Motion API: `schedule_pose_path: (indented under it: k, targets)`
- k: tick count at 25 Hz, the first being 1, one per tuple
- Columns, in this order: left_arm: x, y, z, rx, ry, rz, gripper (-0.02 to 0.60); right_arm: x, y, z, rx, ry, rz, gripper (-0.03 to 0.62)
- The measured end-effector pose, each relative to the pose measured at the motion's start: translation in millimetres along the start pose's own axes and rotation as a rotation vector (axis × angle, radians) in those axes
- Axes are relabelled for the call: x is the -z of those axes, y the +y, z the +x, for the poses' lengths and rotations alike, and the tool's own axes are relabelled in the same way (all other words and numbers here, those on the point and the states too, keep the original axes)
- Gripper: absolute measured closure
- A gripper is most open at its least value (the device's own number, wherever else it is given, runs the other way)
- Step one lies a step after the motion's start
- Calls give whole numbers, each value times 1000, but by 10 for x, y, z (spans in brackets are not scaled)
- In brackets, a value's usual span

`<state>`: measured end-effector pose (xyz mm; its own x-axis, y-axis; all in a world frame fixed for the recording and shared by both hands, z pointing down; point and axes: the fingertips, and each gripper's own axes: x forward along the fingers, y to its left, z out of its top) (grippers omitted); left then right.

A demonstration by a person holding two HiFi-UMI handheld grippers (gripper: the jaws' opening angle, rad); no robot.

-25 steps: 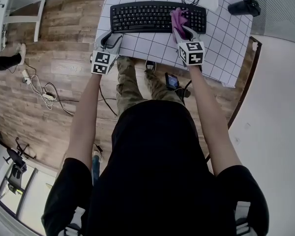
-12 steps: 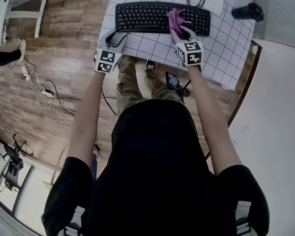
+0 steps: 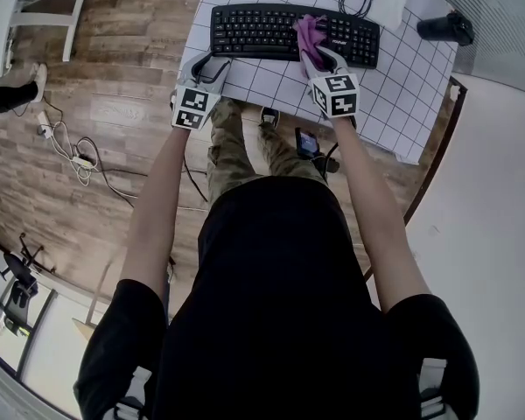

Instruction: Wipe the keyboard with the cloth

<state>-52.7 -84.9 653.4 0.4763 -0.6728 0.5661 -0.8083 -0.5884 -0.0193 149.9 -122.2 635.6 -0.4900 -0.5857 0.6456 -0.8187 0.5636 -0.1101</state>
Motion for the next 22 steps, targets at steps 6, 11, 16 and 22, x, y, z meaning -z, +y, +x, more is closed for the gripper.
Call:
schedule_pose_path:
  k: [6, 11, 16, 22]
  targets:
    - [-3, 9, 7, -15, -2, -4, 422, -38, 103, 66, -20, 5, -5, 494]
    - [-7, 9, -4, -9, -7, -9, 422, -62, 219, 116, -51, 14, -19, 494]
    - [-6, 6, 0, -4, -5, -10, 423, -108, 371, 212, -83, 25, -36, 494]
    - [-16, 6, -8, 1, -13, -17, 423, -165, 553, 317, -121, 31, -57, 494]
